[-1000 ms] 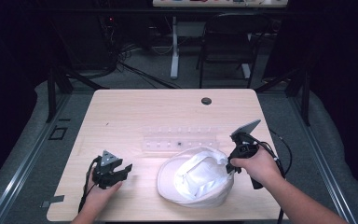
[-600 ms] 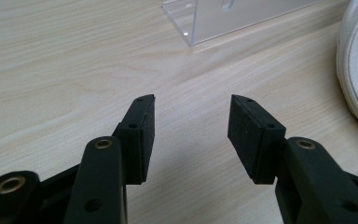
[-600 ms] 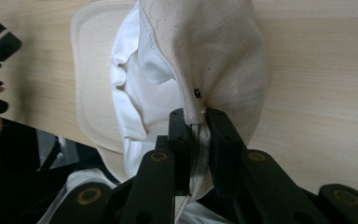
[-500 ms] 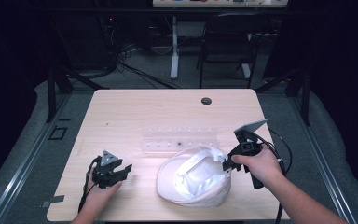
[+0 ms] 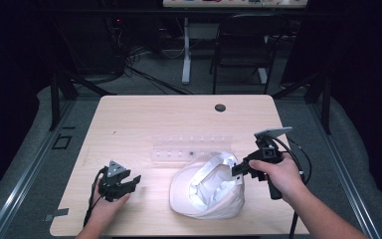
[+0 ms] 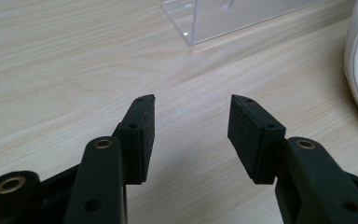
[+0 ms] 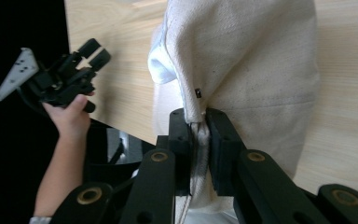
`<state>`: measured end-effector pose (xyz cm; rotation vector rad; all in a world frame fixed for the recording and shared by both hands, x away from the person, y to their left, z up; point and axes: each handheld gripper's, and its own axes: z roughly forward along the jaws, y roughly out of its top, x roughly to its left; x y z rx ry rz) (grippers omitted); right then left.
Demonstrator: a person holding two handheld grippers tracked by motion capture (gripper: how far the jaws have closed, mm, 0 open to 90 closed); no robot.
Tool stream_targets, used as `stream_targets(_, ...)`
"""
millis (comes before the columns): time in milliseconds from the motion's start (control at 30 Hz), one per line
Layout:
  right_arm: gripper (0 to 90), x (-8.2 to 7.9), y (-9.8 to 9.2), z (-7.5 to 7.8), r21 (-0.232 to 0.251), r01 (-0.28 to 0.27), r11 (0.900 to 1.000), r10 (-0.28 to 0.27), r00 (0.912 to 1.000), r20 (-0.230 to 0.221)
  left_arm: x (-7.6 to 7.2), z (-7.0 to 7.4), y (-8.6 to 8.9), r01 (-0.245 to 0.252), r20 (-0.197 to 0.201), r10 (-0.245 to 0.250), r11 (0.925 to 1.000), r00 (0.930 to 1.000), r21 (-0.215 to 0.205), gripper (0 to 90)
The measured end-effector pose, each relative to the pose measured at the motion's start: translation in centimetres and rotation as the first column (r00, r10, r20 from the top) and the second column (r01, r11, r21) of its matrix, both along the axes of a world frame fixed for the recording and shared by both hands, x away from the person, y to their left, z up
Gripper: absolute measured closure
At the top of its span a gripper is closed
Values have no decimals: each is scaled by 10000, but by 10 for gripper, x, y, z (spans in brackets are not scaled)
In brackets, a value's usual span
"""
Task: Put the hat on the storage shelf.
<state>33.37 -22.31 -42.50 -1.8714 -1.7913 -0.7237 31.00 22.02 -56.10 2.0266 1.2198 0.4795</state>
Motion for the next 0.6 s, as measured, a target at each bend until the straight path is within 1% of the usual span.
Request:
stream_targets(33, 814, 0, -1, 0, 151, -168, 9997, 168, 9999, -28, 0, 0, 0, 21, -2, -21, 10000, 10000, 23, 517)
stream_targets(67, 814, -1, 2, 0, 434, 2, 9991, -3, 10000, 22, 0, 0, 0, -3, 2, 3, 10000, 10000, 0, 517)
stream_targets(100, 814, -1, 2, 0, 434, 2, 9991, -3, 10000, 22, 0, 0, 0, -3, 2, 3, 10000, 10000, 0, 517)
stream_targets(133, 814, -1, 2, 0, 617, -51, 9981, 50, 10000, 10, 0, 0, 0, -5, -5, 5, 10000, 10000, -1, 517)
stream_targets(167, 814, -1, 2, 0, 750, -208, 9970, 201, 9997, 104, 0, 0, 0, -4, -6, 4, 10000, 10000, -3, 517)
stream_targets(200, 814, -1, 5, 1, 1011, 61, 9949, -78, 9998, 168, 0, 0, 0, -7, -5, 7, 10000, 10000, -7, 517)
stream_targets(233, 814, -1, 5, 1, 1011, 61, 9949, -78, 9998, 168, 0, 0, 0, -7, -5, 7, 10000, 10000, -7, 517)
stream_targets(267, 815, 0, 4, 3, 1217, -150, 9925, 131, 9998, 159, 0, 0, 0, -2, -4, 2, 10000, 10000, -4, 517)
stream_targets(300, 815, 0, 4, 3, 1217, -150, 9925, 131, 9998, 159, 0, 0, 0, -4, -3, 4, 10000, 10000, -10, 517)
stream_targets(333, 814, 0, 6, 5, 1483, -104, 9889, 86, 9999, 130, 0, 0, 0, 5, -5, -5, 10000, 10000, -2, 517)
stream_targets(400, 814, 0, 7, 6, 1573, -142, 9874, 121, 9998, 145, 0, 0, 0, 25, -7, -25, 10000, 10000, 20, 517)
stream_targets(433, 815, 0, 10, 9, 1896, -29, 9819, -21, 9997, 259, 0, 0, 0, 29, -5, -29, 10000, 10000, 15, 517)
stream_targets(467, 815, 0, 10, 9, 1896, -29, 9819, -21, 9997, 259, 0, 0, 0, 29, -5, -29, 10000, 10000, 15, 517)
stream_targets(500, 815, 0, 10, 10, 1939, -179, 9809, 128, 9995, 273, 0, 0, 0, 6, -4, -6, 10000, 10000, -2, 517)
stream_targets(567, 815, 1, 11, 14, 2256, -305, 9738, 228, 9991, 365, 0, 0, 0, 13, 5, -13, 10000, 10000, -12, 517)
stream_targets(600, 815, 1, 13, 15, 2374, -131, 9713, 35, 9992, 406, 0, 0, 0, 11, 10, -11, 10000, 10000, -8, 517)
